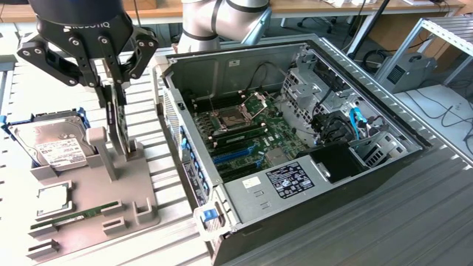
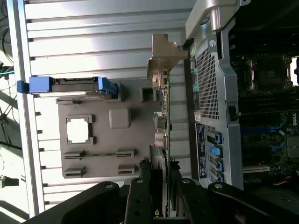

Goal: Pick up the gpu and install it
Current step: 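Pick up the gpu and move the gpu toward the slot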

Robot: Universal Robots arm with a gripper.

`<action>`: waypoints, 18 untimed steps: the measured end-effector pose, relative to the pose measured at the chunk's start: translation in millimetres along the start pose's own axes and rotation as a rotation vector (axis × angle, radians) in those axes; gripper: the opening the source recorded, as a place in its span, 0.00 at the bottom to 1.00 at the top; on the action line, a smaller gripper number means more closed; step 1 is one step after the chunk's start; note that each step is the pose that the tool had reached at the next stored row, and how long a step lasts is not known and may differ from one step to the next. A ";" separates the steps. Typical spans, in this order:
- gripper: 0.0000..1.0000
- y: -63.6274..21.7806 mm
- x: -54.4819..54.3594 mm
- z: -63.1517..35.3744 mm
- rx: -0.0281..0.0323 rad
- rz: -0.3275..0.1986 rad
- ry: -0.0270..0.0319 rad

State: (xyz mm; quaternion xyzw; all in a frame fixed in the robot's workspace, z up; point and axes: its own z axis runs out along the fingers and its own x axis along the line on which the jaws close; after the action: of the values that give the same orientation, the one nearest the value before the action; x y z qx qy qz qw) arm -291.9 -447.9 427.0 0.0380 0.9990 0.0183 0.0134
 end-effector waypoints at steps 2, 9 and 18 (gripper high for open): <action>0.27 0.1 0.0 -1.6 0.0000 0.000 0.0000; 0.27 0.2 -0.2 -6.4 0.0000 0.000 0.0000; 0.27 0.3 -0.2 -9.1 0.0001 0.000 0.0000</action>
State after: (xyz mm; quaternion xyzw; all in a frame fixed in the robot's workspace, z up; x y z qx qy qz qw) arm -291.9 -447.9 436.2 0.0379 0.9990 0.0182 0.0134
